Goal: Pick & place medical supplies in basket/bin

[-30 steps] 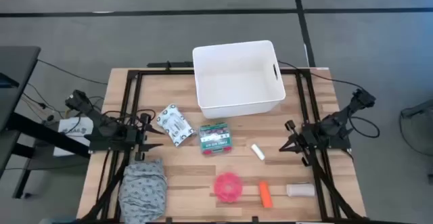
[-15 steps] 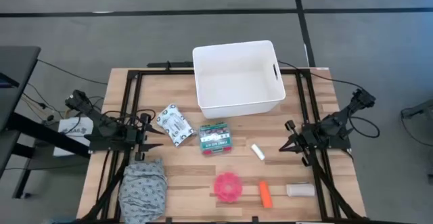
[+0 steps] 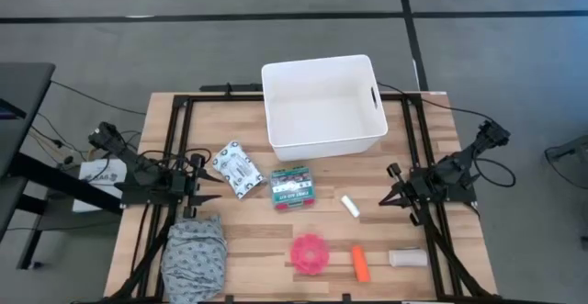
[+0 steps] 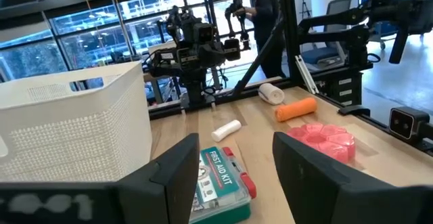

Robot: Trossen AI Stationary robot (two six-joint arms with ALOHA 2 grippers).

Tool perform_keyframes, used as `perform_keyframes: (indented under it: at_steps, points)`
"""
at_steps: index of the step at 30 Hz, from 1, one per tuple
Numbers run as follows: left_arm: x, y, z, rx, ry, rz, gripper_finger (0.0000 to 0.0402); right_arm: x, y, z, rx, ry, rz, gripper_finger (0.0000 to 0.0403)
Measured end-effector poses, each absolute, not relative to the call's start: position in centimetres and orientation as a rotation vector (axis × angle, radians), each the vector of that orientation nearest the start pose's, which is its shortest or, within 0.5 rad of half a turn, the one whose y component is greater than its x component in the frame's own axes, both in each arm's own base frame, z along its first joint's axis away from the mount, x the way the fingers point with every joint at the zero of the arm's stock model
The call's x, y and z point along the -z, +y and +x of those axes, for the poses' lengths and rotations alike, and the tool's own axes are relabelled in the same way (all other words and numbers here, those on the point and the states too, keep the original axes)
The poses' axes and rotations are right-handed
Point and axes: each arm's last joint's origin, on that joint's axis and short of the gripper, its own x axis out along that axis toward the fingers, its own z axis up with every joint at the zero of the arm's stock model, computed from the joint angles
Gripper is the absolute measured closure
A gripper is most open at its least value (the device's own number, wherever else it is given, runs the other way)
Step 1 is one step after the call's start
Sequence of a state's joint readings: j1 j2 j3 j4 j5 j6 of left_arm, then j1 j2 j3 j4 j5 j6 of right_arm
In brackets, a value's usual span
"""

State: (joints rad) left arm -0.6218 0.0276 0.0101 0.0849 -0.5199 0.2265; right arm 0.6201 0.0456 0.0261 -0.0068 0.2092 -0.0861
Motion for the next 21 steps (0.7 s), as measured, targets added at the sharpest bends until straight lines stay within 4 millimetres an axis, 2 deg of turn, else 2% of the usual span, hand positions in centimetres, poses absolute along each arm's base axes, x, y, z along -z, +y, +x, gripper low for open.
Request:
perform_keyframes:
  at_steps: [21]
  points:
    - [-17.27,-4.35,8.54,0.095,-0.068,0.189,0.0223,-16.82,5.23,8.36,-0.411,0.007,-0.096,0.0397]
